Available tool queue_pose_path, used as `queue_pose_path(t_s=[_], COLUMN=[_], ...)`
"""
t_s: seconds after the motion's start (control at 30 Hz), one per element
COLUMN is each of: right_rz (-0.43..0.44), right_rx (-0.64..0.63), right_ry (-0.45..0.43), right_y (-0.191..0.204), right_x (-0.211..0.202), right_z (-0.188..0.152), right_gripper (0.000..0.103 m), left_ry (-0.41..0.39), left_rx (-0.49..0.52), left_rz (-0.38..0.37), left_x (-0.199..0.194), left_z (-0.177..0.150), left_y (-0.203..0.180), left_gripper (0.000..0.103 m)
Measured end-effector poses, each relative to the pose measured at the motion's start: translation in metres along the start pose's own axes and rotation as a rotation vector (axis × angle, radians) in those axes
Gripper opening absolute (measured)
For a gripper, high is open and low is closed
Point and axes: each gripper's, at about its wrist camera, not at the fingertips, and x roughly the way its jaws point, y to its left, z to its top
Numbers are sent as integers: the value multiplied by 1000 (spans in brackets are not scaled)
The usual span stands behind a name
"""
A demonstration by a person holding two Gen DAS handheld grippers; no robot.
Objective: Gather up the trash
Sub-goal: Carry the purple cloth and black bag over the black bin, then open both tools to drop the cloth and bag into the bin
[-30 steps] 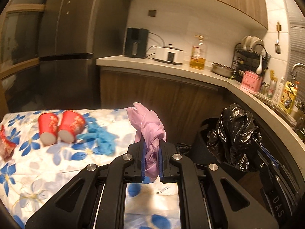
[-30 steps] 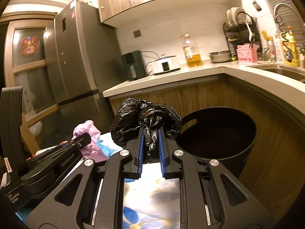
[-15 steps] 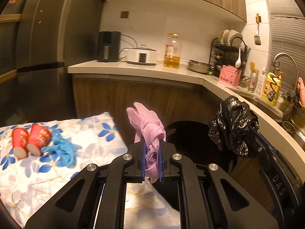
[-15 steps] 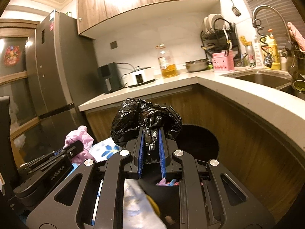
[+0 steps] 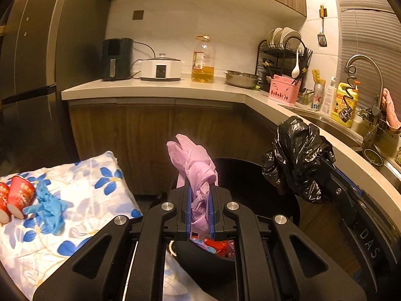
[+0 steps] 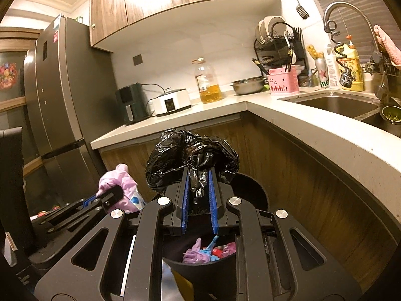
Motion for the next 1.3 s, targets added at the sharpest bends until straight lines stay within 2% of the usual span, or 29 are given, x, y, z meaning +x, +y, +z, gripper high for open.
queue_pose_path(t_s=[0.87,1.03,1.17,1.23,1.3], right_rz=[14,15,7,2,-4], right_rx=[-7,-11,5,9,13], right_ry=[23,41,45,43,43], right_y=[-11,-13,-18,-19,-21], right_x=[24,29,31,30,30], right_z=[5,4,4,4,3], right_gripper=[17,24,37,39,42], left_ry=[28,34,33,33,33], left_rx=[13,13,20,15,8], left_rz=[-36,-49,-49,-50,-48], left_x=[27,30,31,30,30], left_z=[-1,-2,-3,-3,-3], left_y=[-8,-10,-10,-9,-7], left_gripper=[13,16,32,37,48])
